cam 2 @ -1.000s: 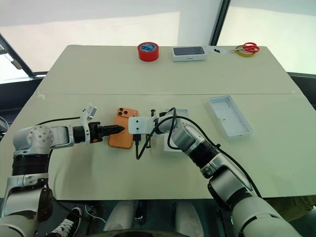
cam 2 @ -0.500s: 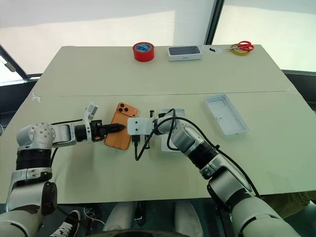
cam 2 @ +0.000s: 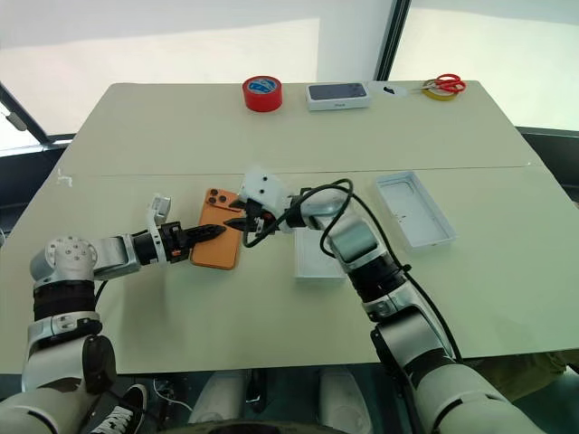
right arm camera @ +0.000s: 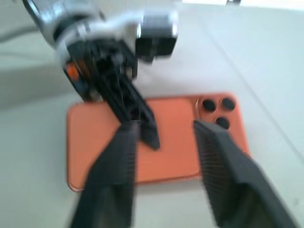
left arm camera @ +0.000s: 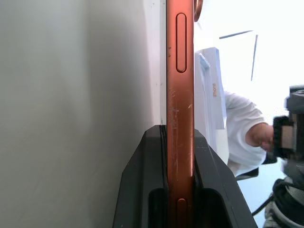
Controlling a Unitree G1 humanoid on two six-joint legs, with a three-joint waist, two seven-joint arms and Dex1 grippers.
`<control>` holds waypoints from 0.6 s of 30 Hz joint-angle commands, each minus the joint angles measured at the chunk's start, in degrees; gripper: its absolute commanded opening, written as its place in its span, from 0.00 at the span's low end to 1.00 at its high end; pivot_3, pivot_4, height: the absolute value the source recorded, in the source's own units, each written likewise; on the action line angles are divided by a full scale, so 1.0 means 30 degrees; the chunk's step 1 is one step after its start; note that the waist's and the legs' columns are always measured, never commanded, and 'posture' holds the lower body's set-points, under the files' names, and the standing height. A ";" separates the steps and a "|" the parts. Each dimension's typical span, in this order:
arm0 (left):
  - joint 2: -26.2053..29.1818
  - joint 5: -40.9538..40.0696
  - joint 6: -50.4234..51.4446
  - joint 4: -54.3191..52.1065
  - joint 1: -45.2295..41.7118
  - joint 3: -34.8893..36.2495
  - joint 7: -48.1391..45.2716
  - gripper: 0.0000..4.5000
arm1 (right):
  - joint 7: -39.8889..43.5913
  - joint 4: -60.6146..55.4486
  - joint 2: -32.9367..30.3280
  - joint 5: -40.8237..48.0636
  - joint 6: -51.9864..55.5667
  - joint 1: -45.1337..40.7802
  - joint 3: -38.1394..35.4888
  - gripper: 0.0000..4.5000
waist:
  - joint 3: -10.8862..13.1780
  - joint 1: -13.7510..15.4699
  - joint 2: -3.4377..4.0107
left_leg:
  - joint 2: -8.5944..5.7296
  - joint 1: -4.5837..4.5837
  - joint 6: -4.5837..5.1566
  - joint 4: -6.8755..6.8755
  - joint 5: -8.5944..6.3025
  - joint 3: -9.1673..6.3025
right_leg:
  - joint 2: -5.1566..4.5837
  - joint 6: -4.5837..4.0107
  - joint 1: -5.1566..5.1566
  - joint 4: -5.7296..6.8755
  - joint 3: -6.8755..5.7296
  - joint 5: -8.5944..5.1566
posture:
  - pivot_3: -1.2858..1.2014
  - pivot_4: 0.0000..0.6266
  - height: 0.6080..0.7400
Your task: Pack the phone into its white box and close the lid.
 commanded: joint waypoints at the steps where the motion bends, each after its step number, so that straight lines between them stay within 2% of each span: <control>1: -0.0471 -0.1080 -0.0247 -0.1099 -0.0011 0.0900 0.0039 0.00 | 0.2169 -0.2818 -0.2632 0.0683 -0.0611 0.1714 -0.0027 0.77 | 0.0003 -0.0009 0.0002 | -0.0011 -0.0016 0.0008 -0.0011 -0.0006 0.0008 | -0.0011 -0.0001 -0.0012 -0.0015 0.0003 -0.0001 | 0.52 0.24 1.00; 4: -0.1069 -0.1157 -0.0674 -0.1481 -0.0124 0.1204 0.0685 0.00 | 0.3960 -0.4873 -0.6046 0.0784 -0.2360 0.4539 -0.0304 0.77 | 0.0007 0.0124 -0.0002 | -0.0018 -0.0138 0.0015 -0.0028 -0.0009 0.0015 | -0.0019 0.0003 -0.0058 -0.0023 0.0004 0.0001 | 0.52 0.24 1.00; 8: -0.1429 -0.1376 -0.0754 -0.2023 -0.0274 0.1158 0.1062 0.00 | 0.4156 -0.4910 -0.8335 0.0385 -0.4573 0.6473 -0.0823 0.77 | 0.0014 0.0057 -0.0004 | 0.0004 -0.0300 0.0014 -0.0005 0.0007 0.0038 | 0.0000 0.0023 -0.0259 0.0033 0.0008 0.0010 | 0.52 0.24 1.00; 16: -0.1692 -0.1498 -0.0740 -0.1983 -0.0768 0.0956 0.1421 0.00 | 0.3401 -0.4170 -0.9299 0.0469 -0.5715 0.7847 -0.1524 0.77 | 0.0025 0.0326 -0.0023 | 0.0023 -0.0301 0.0017 0.0121 0.0014 0.0031 | 0.0025 0.0014 -0.0215 0.0061 0.0004 0.0003 | 0.52 0.24 1.00; 18: -0.1745 -0.1496 -0.0680 -0.1969 -0.0831 0.0898 0.1490 0.00 | 0.3204 -0.3998 -0.9244 0.0414 -0.5835 0.7943 -0.1514 0.65 | 0.0025 0.0475 -0.0023 | 0.0022 -0.0301 0.0018 0.0133 0.0014 0.0031 | 0.0025 0.0013 -0.0212 0.0061 0.0004 0.0003 | 0.52 0.24 1.00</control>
